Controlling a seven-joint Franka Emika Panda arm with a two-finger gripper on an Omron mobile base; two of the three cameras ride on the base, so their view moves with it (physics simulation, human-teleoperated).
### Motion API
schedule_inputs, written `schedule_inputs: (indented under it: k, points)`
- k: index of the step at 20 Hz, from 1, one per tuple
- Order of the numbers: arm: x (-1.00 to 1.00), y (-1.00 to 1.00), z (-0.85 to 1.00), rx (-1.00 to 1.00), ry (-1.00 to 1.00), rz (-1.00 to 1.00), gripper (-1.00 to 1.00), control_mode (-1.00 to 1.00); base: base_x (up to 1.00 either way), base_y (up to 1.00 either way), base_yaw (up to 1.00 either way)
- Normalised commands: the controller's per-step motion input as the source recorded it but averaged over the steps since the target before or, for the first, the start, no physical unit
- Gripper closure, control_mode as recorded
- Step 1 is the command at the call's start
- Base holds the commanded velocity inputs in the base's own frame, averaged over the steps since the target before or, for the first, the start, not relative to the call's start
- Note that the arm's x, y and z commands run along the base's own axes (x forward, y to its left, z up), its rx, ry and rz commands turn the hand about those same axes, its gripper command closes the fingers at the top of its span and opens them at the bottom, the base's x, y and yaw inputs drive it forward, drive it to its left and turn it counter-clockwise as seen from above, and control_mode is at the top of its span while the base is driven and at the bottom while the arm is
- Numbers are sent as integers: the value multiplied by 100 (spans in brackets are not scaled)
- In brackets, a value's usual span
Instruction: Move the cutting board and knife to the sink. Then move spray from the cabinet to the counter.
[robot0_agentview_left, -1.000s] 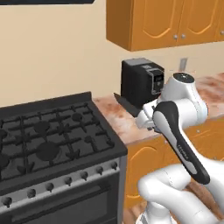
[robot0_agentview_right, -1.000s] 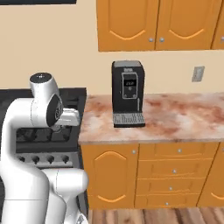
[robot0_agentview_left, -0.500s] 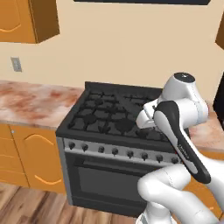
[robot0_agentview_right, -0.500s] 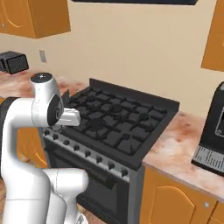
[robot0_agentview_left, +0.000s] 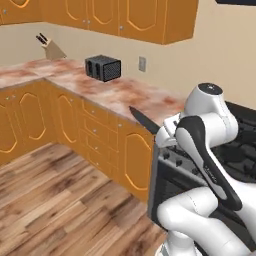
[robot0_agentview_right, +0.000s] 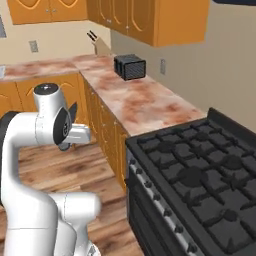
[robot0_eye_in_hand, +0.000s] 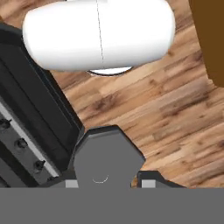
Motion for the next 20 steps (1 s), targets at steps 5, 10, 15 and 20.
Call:
schedule_inputs:
  k: [5, 10, 15, 20]
  points:
    - [0, 0, 0, 0, 0, 0, 100, 100, 94, 60, 58]
    - [0, 0, 0, 0, 0, 0, 100, 100, 100, 83, 41]
    - [0, 0, 0, 0, 0, 0, 100, 100, 100, 100, 21]
    - [0, 0, 0, 0, 0, 0, 100, 100, 100, 96, 11]
